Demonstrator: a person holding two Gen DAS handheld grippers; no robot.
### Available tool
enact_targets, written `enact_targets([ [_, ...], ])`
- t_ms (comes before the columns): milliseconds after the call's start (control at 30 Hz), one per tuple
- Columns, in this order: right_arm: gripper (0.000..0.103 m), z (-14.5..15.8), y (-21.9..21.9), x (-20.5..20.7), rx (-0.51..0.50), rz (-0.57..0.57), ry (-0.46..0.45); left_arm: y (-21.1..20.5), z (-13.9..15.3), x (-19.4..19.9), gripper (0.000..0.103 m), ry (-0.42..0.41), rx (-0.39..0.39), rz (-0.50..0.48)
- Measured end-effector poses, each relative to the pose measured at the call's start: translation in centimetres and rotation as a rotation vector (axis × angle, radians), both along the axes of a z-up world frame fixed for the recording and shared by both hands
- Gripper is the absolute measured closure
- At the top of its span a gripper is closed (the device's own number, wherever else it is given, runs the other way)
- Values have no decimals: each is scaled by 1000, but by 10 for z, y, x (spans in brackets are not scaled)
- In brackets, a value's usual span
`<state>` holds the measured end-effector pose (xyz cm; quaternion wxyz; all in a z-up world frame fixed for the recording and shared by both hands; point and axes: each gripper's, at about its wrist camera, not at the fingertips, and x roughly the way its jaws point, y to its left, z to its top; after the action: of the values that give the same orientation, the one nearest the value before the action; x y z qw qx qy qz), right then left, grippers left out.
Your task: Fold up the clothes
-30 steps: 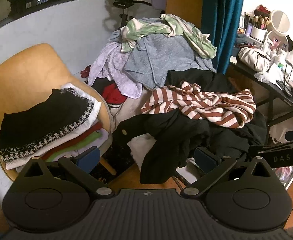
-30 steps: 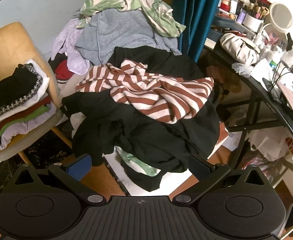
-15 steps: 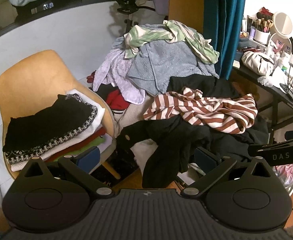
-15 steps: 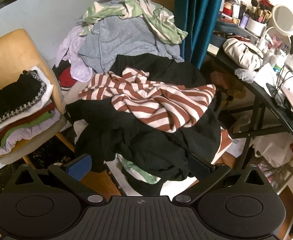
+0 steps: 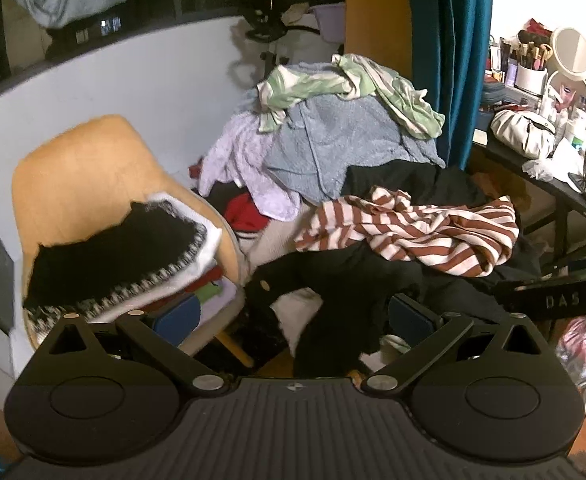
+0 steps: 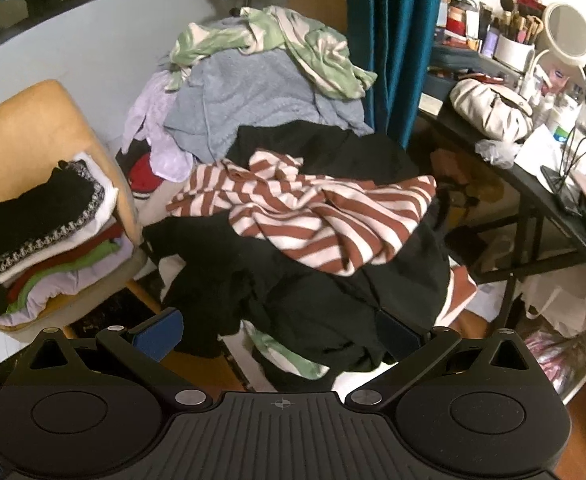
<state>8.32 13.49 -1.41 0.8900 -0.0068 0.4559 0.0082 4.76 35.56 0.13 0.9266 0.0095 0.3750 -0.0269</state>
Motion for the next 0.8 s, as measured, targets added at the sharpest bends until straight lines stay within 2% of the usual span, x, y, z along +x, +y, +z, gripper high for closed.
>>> enact_targets([
  [200,1,0,-16,1,6,-47,3,-13,1,7,1,-11,-2,-35],
  [367,1,-1,-9,5,-28,-24,13,-18,3,11,1,-29,-1,-50],
  [800,1,-6,28,26,-68,17,41,14,-8,24,1,7,-34,-3],
])
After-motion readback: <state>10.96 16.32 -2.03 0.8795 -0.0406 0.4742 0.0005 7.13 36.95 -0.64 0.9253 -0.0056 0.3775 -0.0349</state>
